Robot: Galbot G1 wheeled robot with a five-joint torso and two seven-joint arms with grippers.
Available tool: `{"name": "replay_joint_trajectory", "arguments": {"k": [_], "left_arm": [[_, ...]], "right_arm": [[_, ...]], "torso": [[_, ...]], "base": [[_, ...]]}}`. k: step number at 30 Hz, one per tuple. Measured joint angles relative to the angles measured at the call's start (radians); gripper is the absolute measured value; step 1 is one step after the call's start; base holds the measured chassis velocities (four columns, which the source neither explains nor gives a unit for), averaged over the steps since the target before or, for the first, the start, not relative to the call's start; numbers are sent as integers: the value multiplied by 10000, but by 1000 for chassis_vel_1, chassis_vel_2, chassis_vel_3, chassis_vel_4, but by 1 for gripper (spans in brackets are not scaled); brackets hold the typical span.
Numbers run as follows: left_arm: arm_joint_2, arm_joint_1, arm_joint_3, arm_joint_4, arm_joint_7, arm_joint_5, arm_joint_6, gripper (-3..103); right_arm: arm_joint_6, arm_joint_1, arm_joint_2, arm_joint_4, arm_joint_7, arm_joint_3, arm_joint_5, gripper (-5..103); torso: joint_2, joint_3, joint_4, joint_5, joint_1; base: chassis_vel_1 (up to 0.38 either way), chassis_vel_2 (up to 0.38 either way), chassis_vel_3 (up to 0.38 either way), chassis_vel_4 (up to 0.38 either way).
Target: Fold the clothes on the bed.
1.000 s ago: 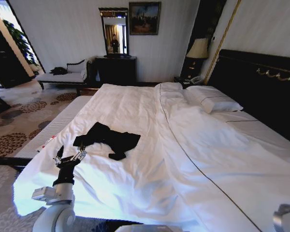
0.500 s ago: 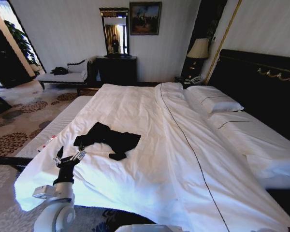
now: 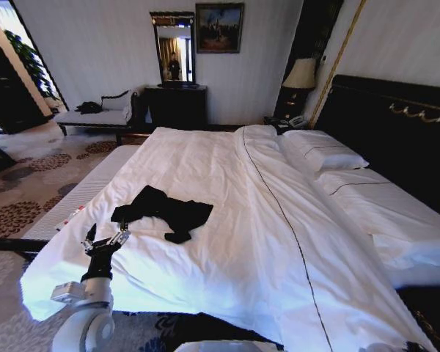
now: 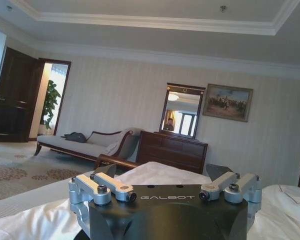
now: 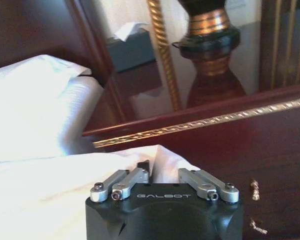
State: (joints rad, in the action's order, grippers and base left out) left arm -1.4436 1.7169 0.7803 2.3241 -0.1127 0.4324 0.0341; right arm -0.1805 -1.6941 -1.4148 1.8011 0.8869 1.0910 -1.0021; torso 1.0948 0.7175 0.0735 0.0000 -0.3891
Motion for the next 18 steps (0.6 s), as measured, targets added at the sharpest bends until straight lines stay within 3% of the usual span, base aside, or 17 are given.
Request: {"name": "replay_joint_trajectory", "arguments": {"k": [2, 4, 7, 9, 11, 12, 14, 18], "left_arm": [[-14, 77, 27, 51, 0, -57, 0, 100], [-23, 116, 38, 73, 0, -88, 3, 100], [-52, 200, 38, 122, 1, -191, 17, 100], [-74, 243, 1, 175, 3, -273, 21, 100], [-86, 256, -17, 188, 3, -305, 21, 100], [-93, 269, -33, 197, 4, -335, 21, 100], [-98, 289, -49, 220, 5, -383, 21, 100], [-125, 328, -55, 251, 6, -427, 21, 100]], "right_arm": [[363, -102, 46, 304, 283, 41, 314, 30], [587, -168, 54, 528, 472, 94, 422, 30], [1384, -407, 48, 1425, 1181, 392, 502, 46], [2247, -563, 67, 2496, 1958, 834, 186, 57], [2547, -623, 110, 2880, 2247, 1083, -55, 57], [2849, -669, 185, 3252, 2560, 1405, -291, 63], [3205, -700, 331, 3703, 2897, 1938, -467, 74], [3412, -720, 550, 3939, 2951, 2588, -56, 85]], "torso": [[0, 0, 0, 0, 0], [0, 0, 0, 1, 0], [0, 0, -1, 2, -1], [0, 0, -3, 1, -1], [0, 0, -3, 0, -2], [0, 0, -4, -2, -1], [0, 0, -2, -1, -2], [0, 0, 1, -4, -1]], "base": [[0, 0, 0, 0], [0, 0, 0, 0], [0, 0, 0, 0], [0, 0, 0, 0], [0, 0, 0, 0], [0, 0, 0, 0], [0, 0, 0, 0], [0, 0, 0, 0]]}}
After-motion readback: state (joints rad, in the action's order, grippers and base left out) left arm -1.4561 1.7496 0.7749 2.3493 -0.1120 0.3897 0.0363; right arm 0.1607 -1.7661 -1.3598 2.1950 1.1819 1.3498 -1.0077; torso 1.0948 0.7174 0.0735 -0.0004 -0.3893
